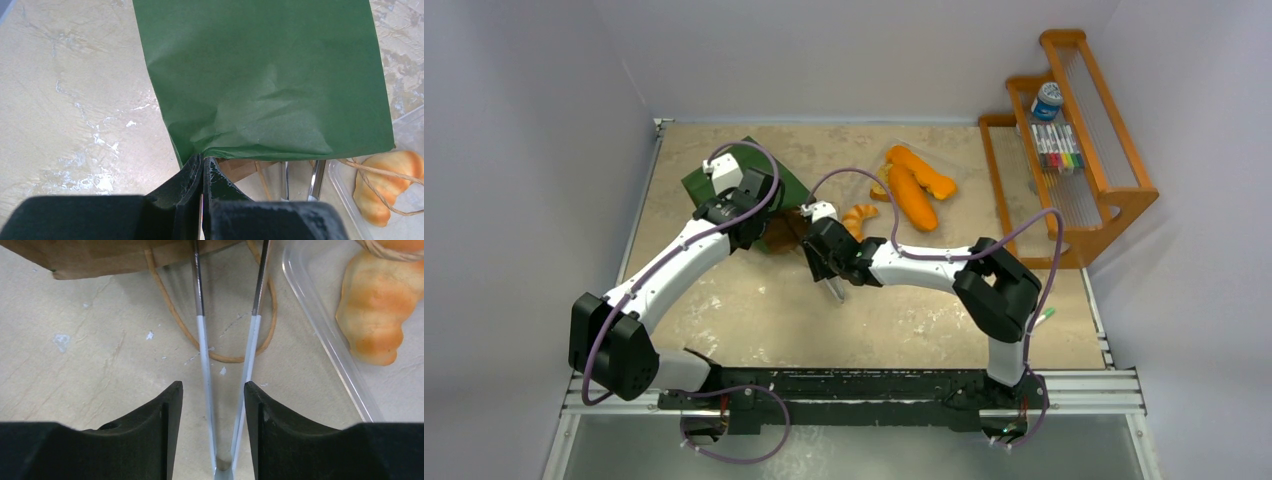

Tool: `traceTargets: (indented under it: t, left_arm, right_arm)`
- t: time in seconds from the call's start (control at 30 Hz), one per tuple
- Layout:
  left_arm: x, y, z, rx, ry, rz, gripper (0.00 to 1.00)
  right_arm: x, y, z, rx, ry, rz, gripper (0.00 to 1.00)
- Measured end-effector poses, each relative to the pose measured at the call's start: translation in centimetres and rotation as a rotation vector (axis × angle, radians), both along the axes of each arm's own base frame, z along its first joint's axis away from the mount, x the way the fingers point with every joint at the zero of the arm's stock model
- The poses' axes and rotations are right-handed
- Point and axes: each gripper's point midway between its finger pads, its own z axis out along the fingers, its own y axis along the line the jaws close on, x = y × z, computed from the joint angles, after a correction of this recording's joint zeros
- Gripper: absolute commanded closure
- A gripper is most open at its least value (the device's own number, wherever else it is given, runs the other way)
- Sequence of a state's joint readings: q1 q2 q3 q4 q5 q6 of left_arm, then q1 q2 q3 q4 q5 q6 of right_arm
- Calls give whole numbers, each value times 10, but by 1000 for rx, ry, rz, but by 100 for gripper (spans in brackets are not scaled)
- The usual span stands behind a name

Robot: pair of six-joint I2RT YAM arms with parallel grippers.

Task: Take the fake bread out of the paper bag
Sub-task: Pick up the clamp from the center of the board.

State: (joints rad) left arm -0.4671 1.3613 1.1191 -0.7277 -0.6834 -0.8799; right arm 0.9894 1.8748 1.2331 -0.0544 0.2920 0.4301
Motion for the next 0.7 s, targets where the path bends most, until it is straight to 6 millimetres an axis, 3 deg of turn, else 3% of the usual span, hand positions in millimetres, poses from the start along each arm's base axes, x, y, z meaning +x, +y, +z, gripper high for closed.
traceTargets:
  t: [0.43, 0.6, 0.7]
  left_arm:
    - [-5, -3, -7, -1, 14, -5, 100]
    - [-5, -5, -8, -9, 12, -5, 100]
    - [-5, -8, -8, -14, 11, -10, 100]
  right_arm:
    - [-6, -16, -35, -55, 23, -25, 50]
    - [-4, -12, -38, -44, 20, -26, 76]
    - [-3, -10, -37, -33, 16, -24, 79]
